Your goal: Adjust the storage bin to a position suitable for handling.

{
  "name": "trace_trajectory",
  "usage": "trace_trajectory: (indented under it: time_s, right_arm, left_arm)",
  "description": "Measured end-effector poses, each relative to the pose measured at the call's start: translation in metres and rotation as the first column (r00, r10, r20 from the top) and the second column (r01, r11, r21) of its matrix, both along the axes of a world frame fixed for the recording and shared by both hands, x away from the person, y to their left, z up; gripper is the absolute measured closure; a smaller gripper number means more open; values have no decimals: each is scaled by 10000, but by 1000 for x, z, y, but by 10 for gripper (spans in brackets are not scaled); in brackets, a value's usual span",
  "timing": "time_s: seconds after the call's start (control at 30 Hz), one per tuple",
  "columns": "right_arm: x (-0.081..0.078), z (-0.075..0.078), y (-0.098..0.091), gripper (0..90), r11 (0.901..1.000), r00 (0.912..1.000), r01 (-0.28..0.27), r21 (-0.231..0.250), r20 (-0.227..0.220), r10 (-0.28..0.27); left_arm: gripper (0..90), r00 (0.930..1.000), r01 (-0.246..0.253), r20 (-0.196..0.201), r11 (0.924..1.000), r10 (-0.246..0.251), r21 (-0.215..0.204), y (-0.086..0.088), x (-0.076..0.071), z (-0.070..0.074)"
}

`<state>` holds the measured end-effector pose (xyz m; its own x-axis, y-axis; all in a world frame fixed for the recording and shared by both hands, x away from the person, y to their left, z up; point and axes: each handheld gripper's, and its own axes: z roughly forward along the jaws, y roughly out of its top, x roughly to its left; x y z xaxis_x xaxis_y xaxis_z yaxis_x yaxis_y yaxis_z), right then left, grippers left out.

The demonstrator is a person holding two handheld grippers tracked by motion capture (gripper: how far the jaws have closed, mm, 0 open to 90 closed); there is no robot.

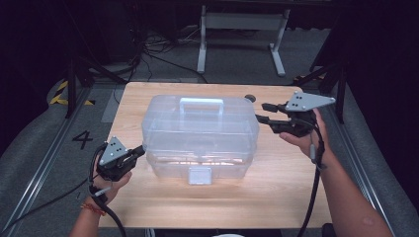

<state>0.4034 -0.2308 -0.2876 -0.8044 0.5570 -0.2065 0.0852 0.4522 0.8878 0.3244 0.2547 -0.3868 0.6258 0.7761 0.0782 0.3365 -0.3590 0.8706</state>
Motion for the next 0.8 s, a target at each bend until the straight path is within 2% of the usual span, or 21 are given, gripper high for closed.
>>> trace_trajectory:
  time_s: [0.13, 0.2, 0.3, 0.37, 0.57, 0.6, 0.73, 0.8]
  right_arm:
    - [-5, -12, -23, 525, 9981, 9991, 378, 495, -226, -367]
    - [-6, -15, -28, 512, 9976, 9987, 467, 520, -223, -456]
    - [-9, -25, -37, 480, 9953, 9964, 818, 521, -248, -806]
    - [-10, -33, -41, 481, 9952, 9960, 826, 523, -375, -807]
    - [-9, -62, -39, 455, 9938, 9920, 1106, 114, -624, -1097]
    - [-9, -62, -39, 455, 9938, 9920, 1106, 114, -624, -1097]
    - [-8, -77, -30, 441, 9946, 9926, 975, -357, -685, -998]
    - [-9, -82, -26, 436, 9958, 9935, 822, -414, -758, -852]
  left_arm:
    - [898, 10000, 58, 33, 9999, -58, 91, 0, 1, 3]
    - [898, 10000, 46, 30, 10000, -46, 52, 0, 1, 4]
    - [898, 10000, 45, 48, 10000, -45, 38, 0, 2, 6]
    - [898, 10000, 46, 66, 10000, -46, 12, 0, 3, 8]
    - [897, 9999, 35, 133, 10000, -36, 87, 0, 4, 13]
    - [897, 9999, 35, 133, 10000, -36, 87, 0, 4, 13]
    - [897, 9998, 51, 190, 9999, -54, 137, 0, 5, 16]
    - [897, 9997, 58, 232, 9998, -63, 192, 0, 6, 18]
